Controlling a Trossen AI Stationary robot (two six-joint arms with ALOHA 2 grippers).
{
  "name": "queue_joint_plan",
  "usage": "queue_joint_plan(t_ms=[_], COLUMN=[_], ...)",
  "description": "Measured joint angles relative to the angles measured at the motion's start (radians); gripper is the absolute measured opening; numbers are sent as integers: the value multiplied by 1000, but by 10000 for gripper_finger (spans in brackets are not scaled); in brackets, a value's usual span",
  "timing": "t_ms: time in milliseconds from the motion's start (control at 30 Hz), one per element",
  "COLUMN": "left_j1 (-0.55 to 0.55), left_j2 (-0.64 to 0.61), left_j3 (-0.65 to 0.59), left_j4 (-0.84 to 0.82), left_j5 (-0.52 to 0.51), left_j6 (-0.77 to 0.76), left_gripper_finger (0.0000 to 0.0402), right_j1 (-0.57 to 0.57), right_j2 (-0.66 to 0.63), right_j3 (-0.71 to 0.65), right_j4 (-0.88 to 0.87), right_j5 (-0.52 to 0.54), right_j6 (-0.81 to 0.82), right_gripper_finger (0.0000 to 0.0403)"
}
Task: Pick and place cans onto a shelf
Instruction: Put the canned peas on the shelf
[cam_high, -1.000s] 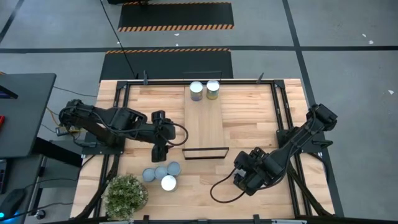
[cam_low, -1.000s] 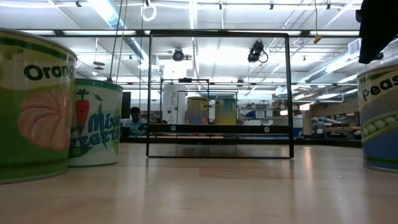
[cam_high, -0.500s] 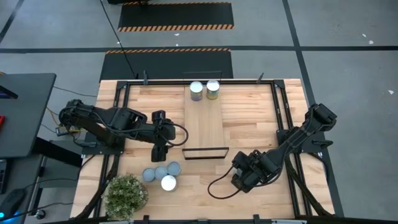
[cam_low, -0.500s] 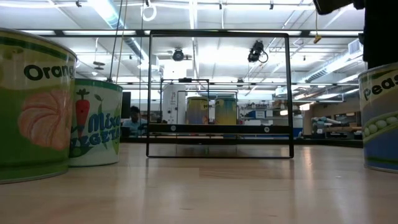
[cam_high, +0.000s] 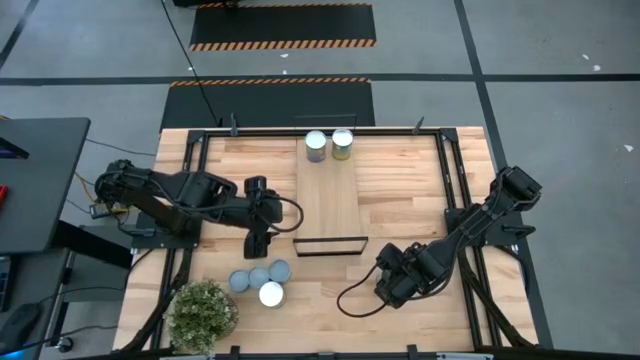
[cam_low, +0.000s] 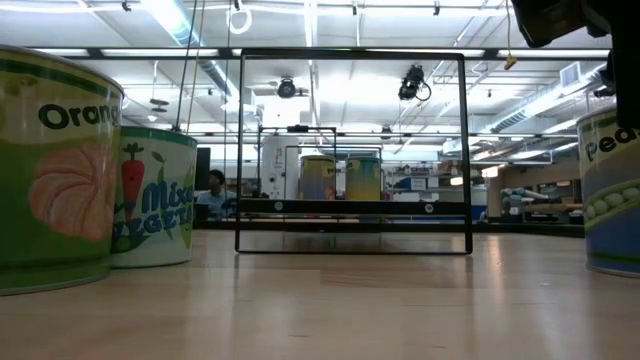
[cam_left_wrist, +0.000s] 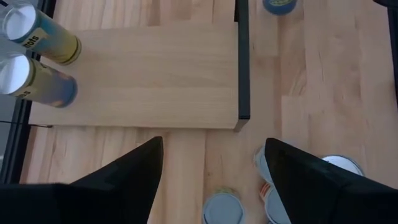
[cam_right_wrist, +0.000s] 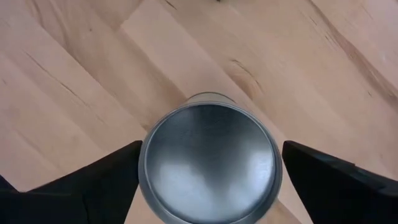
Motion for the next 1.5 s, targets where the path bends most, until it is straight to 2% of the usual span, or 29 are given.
queue_joint_plan(t_ms=[233, 533, 833, 1067, 1233, 1367, 1500], left_j1=[15, 15, 15, 61, 160, 231, 296], left_j2=[0, 1, 1, 1, 1, 1, 1], left_j3=[0, 0, 0, 0, 0, 0, 0], left_j4=[1, 1, 2, 106, 182, 166, 169], left_j5=[-3, -3, -3, -49, -24, -14, -16], left_j6=[6, 7, 24, 176, 209, 195, 214], left_gripper_finger=[286, 286, 286, 286, 286, 286, 286], right_j1=[-28, -29, -74, -242, -413, -579, -713], right_j2=[-1, -1, -69, -205, -283, -310, -312], right_j3=[-71, -80, -81, -81, -81, -81, -81], right_j4=[71, 74, -93, -204, -201, -157, -34], right_j5=[-55, -47, -62, -12, 50, 49, 12], right_j6=[0, -9, -23, -97, -271, -439, -566], right_gripper_finger=[353, 327, 330, 331, 331, 331, 331])
